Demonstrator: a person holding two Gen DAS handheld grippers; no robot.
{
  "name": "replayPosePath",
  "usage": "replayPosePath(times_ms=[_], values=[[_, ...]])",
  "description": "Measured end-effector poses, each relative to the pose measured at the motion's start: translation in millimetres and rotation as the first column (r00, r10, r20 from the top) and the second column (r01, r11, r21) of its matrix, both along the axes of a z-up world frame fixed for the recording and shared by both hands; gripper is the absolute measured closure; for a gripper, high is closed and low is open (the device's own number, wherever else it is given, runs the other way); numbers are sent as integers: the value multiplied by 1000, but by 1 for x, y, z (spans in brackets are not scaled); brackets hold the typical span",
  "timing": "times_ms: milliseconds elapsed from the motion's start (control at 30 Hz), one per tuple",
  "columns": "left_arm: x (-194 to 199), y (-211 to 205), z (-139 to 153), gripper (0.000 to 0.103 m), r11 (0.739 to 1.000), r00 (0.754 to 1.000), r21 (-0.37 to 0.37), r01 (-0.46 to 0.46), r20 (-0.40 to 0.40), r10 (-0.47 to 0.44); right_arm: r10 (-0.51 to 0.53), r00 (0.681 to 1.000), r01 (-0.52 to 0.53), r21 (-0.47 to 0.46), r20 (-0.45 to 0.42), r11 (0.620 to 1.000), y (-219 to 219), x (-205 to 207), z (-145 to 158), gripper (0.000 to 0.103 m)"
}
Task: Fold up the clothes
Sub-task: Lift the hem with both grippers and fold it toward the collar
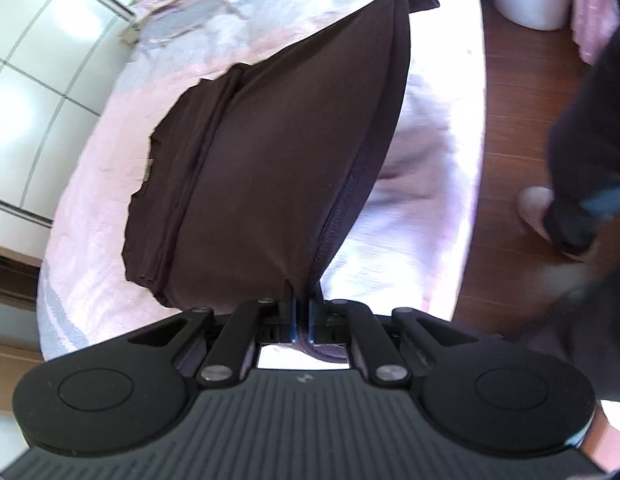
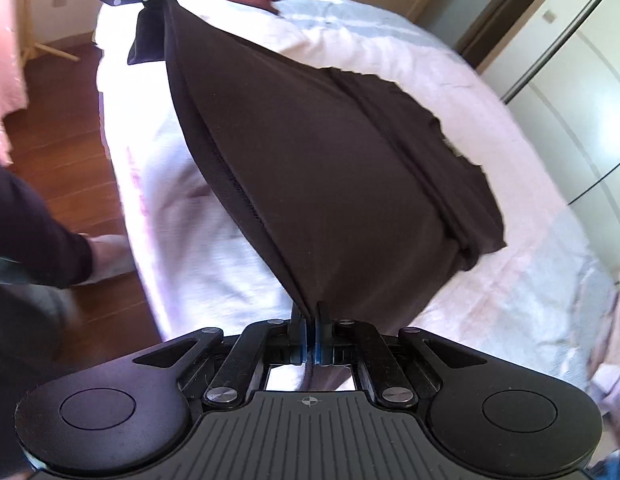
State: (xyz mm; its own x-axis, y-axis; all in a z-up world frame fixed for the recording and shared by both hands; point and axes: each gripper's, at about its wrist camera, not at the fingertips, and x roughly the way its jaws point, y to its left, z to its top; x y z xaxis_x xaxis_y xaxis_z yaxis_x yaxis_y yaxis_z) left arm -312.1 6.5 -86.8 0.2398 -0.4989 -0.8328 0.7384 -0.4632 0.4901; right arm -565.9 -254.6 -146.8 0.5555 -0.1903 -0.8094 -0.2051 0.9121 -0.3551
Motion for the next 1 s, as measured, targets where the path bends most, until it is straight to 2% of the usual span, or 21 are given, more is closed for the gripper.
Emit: replayPosePath(times_ms=[200, 333, 367, 533, 633, 800, 900, 1000], values=[[-37, 33, 44, 100, 992, 990, 98, -81, -103, 91, 11, 1000, -9, 76, -22, 997, 11, -27, 48, 101], [-15, 10, 74, 100, 993, 992, 63, -102, -64, 106, 18, 999, -14, 123, -33, 992, 18, -44, 80, 101], [0, -4, 81, 100, 993, 992, 45, -105, -60, 108, 8, 1000, -7, 111, -12, 994, 8, -35, 90, 101], [95, -89, 108, 99, 992, 990, -48, -119, -76, 116, 7, 996, -5, -28, 92, 1000, -53, 50, 129, 101], [169, -149, 105, 99, 991, 986, -71, -115, -127, 105, 9, 996, -1, -92, 89, 996, -99, 118, 133, 101], [280, -243, 62, 99, 995, 964, 2, -101, -248, 99, -35, 999, 35, -94, -7, 995, -171, 222, 99, 101], [321, -283, 34, 99, 995, 957, 66, -70, -277, 85, -67, 995, 61, -73, -80, 995, -208, 275, 72, 101], [349, -302, 16, 98, 992, 942, 104, -71, -319, 101, -86, 987, 82, -32, -137, 996, -233, 307, 52, 101]])
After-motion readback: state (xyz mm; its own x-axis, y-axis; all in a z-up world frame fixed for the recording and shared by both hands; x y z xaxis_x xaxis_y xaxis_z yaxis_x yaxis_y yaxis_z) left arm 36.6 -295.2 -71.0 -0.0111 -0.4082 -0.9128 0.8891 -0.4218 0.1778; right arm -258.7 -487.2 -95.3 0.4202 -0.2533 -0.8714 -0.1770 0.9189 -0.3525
